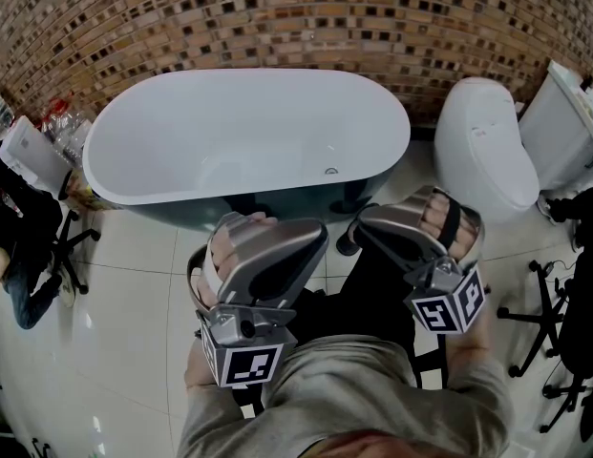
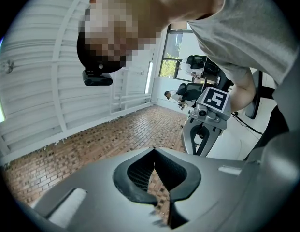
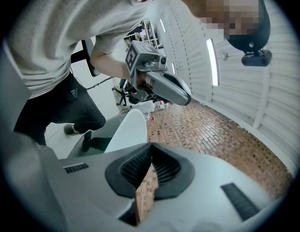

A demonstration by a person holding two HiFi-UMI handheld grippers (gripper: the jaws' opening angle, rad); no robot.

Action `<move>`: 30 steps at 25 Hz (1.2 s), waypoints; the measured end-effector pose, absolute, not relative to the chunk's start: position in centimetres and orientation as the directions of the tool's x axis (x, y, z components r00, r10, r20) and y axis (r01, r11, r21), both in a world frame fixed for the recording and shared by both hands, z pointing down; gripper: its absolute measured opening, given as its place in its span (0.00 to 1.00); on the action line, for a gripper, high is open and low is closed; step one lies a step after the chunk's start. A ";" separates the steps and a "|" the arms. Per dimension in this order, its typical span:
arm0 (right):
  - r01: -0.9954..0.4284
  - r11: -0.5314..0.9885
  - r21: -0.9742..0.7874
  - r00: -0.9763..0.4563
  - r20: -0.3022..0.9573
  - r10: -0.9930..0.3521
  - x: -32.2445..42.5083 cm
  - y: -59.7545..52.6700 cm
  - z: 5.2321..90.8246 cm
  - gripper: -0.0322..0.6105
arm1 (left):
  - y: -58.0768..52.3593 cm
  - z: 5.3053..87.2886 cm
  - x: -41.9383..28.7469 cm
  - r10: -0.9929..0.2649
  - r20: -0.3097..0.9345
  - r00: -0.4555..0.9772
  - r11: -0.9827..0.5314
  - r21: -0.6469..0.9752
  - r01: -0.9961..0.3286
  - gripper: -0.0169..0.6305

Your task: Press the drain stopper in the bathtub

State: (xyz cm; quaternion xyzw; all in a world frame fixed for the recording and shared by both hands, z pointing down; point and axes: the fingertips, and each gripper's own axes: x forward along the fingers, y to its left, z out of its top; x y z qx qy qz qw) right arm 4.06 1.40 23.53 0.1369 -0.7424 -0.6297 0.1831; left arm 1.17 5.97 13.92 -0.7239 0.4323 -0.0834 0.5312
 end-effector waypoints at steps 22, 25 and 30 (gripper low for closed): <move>0.044 0.167 0.985 -0.892 0.114 -0.438 3.8 1.1 24.1 0.05 | 6.2 13.7 1.2 -0.708 -0.351 0.613 -0.043 -0.845 -0.534 0.03; 0.046 0.167 0.985 -0.891 0.116 -0.439 3.8 1.1 24.1 0.05 | 6.1 13.6 1.2 -0.709 -0.352 0.611 -0.041 -0.844 -0.534 0.03; 0.047 0.164 0.985 -0.891 0.116 -0.440 3.8 1.1 24.2 0.05 | 6.3 14.3 0.9 -0.712 -0.355 0.606 -0.038 -0.842 -0.538 0.03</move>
